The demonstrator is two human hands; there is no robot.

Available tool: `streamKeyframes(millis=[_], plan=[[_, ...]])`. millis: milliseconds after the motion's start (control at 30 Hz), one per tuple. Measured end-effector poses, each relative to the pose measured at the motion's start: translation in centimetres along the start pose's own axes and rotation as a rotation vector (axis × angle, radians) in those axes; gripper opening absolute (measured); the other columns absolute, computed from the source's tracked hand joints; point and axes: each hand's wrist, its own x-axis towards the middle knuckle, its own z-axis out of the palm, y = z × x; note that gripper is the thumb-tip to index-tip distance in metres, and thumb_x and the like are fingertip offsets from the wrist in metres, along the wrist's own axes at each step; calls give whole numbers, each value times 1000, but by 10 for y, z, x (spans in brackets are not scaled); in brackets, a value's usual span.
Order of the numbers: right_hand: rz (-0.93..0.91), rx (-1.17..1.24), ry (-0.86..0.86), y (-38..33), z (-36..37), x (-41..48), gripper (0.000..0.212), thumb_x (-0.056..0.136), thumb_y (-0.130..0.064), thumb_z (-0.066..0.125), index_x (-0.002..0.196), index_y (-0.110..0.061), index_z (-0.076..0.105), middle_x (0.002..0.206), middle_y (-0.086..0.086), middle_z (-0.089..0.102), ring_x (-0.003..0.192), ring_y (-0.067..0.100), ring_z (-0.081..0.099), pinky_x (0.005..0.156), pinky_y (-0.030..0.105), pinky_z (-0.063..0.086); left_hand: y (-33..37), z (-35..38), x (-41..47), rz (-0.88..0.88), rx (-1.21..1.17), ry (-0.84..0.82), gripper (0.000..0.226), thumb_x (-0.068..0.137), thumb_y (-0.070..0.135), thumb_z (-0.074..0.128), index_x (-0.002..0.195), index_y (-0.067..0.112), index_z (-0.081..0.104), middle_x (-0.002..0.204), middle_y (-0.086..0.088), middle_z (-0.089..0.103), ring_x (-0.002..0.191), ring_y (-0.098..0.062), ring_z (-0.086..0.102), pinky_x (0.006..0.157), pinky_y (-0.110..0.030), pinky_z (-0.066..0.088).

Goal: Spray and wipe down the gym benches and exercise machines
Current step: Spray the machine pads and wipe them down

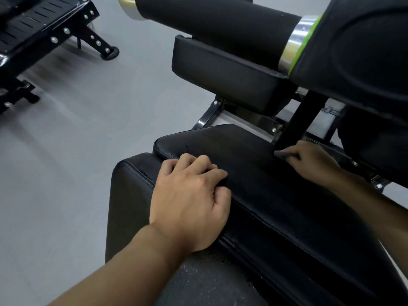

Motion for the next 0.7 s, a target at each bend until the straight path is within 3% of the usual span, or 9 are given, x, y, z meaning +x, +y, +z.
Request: streamKeyframes(millis=[133, 200, 300, 367, 400, 500, 567, 633, 700], plan=[[13, 52, -34, -8, 8, 39, 26, 97, -30, 57, 119, -36, 70, 124, 3, 67, 115, 30, 60, 101, 45, 47, 0, 1, 0, 4, -3, 16, 46, 88, 34, 33, 96, 30, 78, 94, 14, 66, 95, -15, 57, 91, -31, 35], [46, 69, -34, -9, 2, 34, 27, 98, -23, 56, 119, -28, 71, 126, 7, 67, 116, 31, 59, 103, 38, 45, 0, 1, 1, 6, 0, 12, 47, 88, 34, 33, 98, 31, 78, 94, 15, 66, 96, -14, 56, 91, -30, 34], [4, 70, -30, 0, -5, -3, 27, 97, -5, 57, 119, -11, 71, 115, 14, 68, 106, 25, 59, 83, 14, 34, 0, 1, 1, 7, -1, 18, 46, 89, 34, 33, 98, 31, 78, 94, 15, 66, 96, -14, 56, 90, -30, 33], [-9, 63, -16, 2, -6, -15, 27, 96, -3, 58, 118, -10, 72, 111, 13, 69, 97, 18, 57, 71, 4, 35, -1, 2, 1, 8, -7, 31, 46, 88, 34, 33, 98, 31, 78, 93, 15, 66, 94, -14, 56, 89, -28, 31], [-10, 61, -1, 1, -4, -9, 27, 96, -6, 58, 117, -14, 73, 111, 11, 70, 96, 20, 59, 77, 5, 39, -1, 2, 1, 5, -8, 39, 46, 88, 34, 34, 98, 32, 78, 93, 16, 65, 94, -13, 55, 89, -27, 29], [16, 83, -1, -10, 3, 22, 28, 95, -14, 57, 113, -27, 74, 113, 7, 72, 107, 30, 64, 95, 34, 48, -1, 3, 1, 5, -7, 45, 46, 88, 34, 33, 100, 32, 78, 94, 17, 65, 95, -11, 54, 89, -25, 27], [1, 86, 0, -13, 0, 19, 29, 95, -11, 57, 114, -22, 74, 114, 9, 72, 105, 29, 64, 91, 29, 47, -1, 3, 1, 9, -5, 39, 46, 89, 34, 33, 101, 32, 78, 96, 17, 66, 96, -11, 55, 90, -25, 28], [-74, 110, -12, -8, -10, -7, 25, 95, -5, 59, 114, -13, 74, 99, 8, 70, 86, 19, 62, 72, 12, 40, -2, 2, 1, 4, -3, 41, 47, 89, 35, 32, 102, 32, 78, 97, 17, 66, 98, -11, 55, 90, -25, 28], [-128, 123, -19, -4, -17, -36, 24, 93, -2, 62, 113, -8, 74, 85, -1, 62, 74, 5, 52, 64, 6, 36, -2, 2, 1, 4, -1, 39, 47, 90, 35, 32, 102, 32, 78, 97, 17, 66, 98, -11, 55, 89, -25, 28]])
